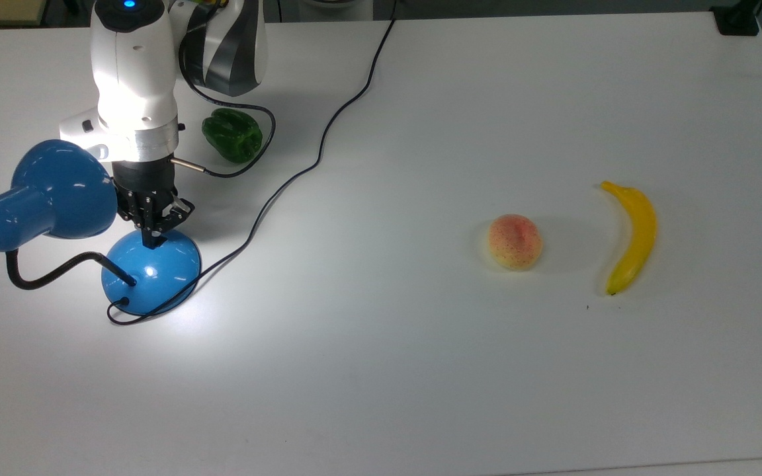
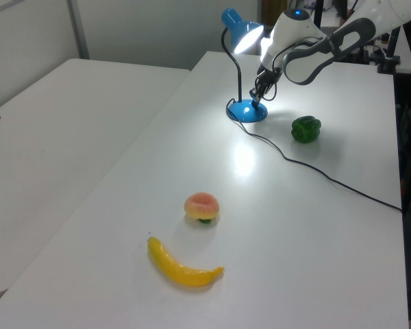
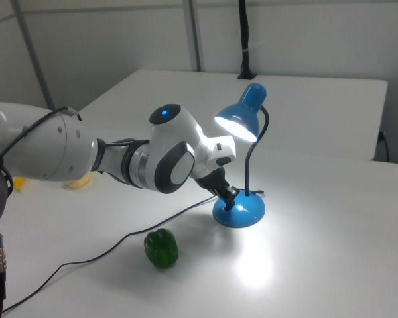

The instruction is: Turn on desk lamp

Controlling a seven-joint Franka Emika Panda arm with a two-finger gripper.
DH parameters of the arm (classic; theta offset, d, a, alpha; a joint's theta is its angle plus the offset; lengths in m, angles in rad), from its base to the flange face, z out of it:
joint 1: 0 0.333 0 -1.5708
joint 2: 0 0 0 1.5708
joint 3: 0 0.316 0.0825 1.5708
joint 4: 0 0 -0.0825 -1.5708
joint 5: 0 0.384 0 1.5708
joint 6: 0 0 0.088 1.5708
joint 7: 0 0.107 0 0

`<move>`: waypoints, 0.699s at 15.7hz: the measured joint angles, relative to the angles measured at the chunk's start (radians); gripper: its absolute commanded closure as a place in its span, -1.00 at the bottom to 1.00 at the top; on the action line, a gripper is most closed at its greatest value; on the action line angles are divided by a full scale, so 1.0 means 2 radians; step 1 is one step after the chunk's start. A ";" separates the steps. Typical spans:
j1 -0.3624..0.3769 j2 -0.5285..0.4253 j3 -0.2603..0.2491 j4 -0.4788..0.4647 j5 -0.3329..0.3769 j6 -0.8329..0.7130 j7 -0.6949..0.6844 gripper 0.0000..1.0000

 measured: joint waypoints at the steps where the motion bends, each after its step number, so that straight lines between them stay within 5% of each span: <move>1: 0.000 0.000 0.000 0.000 0.000 0.000 0.000 1.00; 6: 0.001 -0.008 0.000 -0.001 0.000 -0.014 0.000 1.00; 11: 0.009 -0.044 0.008 -0.001 0.000 -0.142 0.000 1.00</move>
